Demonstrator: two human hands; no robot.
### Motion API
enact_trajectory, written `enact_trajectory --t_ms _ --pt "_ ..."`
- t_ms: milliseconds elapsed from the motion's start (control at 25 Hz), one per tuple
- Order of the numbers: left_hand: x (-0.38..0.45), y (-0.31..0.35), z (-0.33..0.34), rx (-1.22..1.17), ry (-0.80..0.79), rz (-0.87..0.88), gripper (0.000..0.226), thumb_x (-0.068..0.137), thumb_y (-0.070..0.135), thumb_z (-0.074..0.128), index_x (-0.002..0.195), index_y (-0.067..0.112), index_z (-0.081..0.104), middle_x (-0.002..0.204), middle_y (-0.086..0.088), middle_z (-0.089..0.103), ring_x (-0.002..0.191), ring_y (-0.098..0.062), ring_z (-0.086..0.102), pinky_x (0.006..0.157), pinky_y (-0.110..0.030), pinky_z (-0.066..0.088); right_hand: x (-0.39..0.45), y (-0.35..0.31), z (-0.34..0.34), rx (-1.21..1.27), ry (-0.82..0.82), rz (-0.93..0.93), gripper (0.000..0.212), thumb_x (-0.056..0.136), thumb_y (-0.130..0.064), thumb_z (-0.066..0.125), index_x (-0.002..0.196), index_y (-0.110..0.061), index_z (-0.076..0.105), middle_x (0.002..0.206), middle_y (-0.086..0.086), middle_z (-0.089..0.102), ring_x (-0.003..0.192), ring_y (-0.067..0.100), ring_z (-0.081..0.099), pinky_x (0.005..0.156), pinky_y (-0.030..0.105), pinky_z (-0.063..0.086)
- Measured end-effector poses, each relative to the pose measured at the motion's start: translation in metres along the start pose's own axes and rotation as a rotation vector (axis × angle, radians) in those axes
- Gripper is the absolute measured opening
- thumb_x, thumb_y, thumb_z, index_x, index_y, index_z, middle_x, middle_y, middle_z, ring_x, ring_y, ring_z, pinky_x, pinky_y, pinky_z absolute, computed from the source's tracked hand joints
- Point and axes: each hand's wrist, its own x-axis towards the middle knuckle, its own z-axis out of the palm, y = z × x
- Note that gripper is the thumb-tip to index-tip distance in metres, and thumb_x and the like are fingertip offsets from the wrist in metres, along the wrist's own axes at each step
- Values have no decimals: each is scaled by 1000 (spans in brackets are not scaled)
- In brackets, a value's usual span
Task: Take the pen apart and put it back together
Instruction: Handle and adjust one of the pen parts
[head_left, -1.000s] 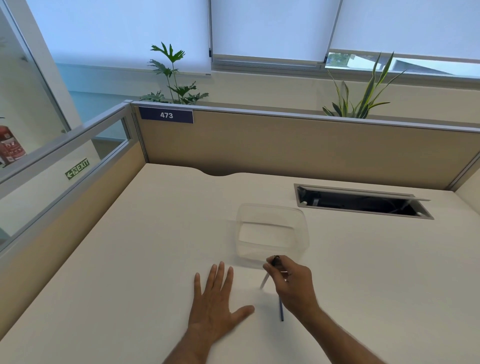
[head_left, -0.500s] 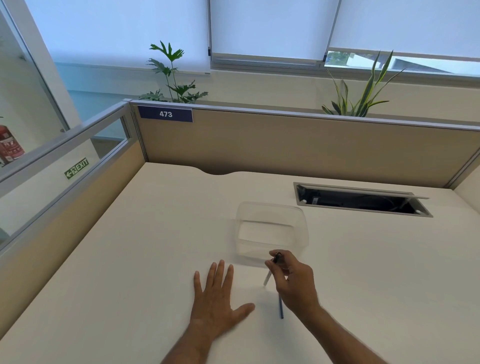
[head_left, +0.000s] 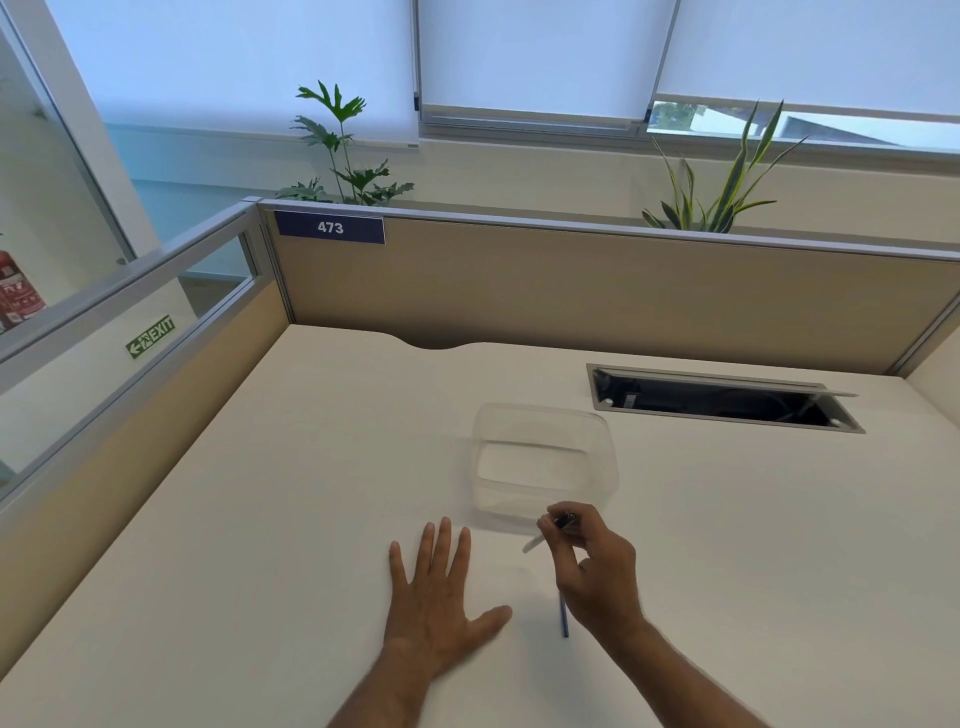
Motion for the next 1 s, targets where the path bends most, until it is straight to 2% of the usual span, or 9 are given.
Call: enact_trajectory --t_ms 80,160,320,440,520,640,800,880,1000 --pt "0 0 -1 -18 6 8 108 73 91 17 154 23 -2 161 -5 -17 141 -17 -28 111 -65 -16 -4 4 2 -62 -112 25 11 87 -18 74 94 -16 66 76 -11 73 71 3 71 65 23 60" --pt "-1 0 -1 -13 7 15 108 73 90 18 154 23 -2 161 -5 -17 141 -19 -28 111 -65 -15 -5 7 3 -90 -129 36 8 87 -17 73 92 -15 67 74 -7 75 68 6 72 62 31 60" --pt "-3 1 -4 -38 61 24 105 75 88 28 154 19 18 163 -9 5 146 -22 -12 111 -66 -7 0 6 1 -21 -38 37 6 87 -18 72 89 -19 66 73 -13 72 69 -2 69 61 22 57" --pt "-2 1 -4 -10 11 14 107 74 90 20 155 22 5 162 -6 -9 148 -30 -18 112 -66 -12 2 6 -1 -4 -34 31 5 88 -21 71 90 -20 66 74 -15 71 71 -4 68 62 19 57" --pt "-1 0 -3 -3 16 13 107 73 91 17 155 23 0 161 -5 -16 147 -25 -24 111 -65 -15 2 7 0 -12 -64 29 6 88 -19 72 89 -20 66 74 -15 72 71 -3 69 63 23 58" --pt "-2 1 -3 -22 37 12 106 74 90 22 155 22 8 162 -7 -8 142 -20 -24 112 -65 -12 1 5 1 -20 -72 15 7 88 -20 72 89 -21 65 73 -14 72 70 -3 69 62 24 58" --pt "-3 2 -4 -20 40 16 105 75 89 27 153 20 22 162 -10 9 149 -26 -6 111 -67 -3 1 -2 1 46 10 -16 5 90 -32 62 93 -28 63 77 -16 71 75 -6 69 67 5 50" --pt "-1 1 -3 6 0 1 108 73 92 18 155 23 8 163 -7 -5 150 -30 -11 112 -66 -10 0 0 1 50 -33 -28 3 91 -28 63 93 -27 63 78 -14 71 74 -3 69 68 5 49" --pt "0 -1 -1 25 -39 -6 109 70 93 8 153 25 -11 160 -4 -24 147 -27 -25 111 -65 -18 -5 5 3 -50 -211 6 7 92 -20 66 89 -25 62 66 -9 70 59 5 64 56 19 50"
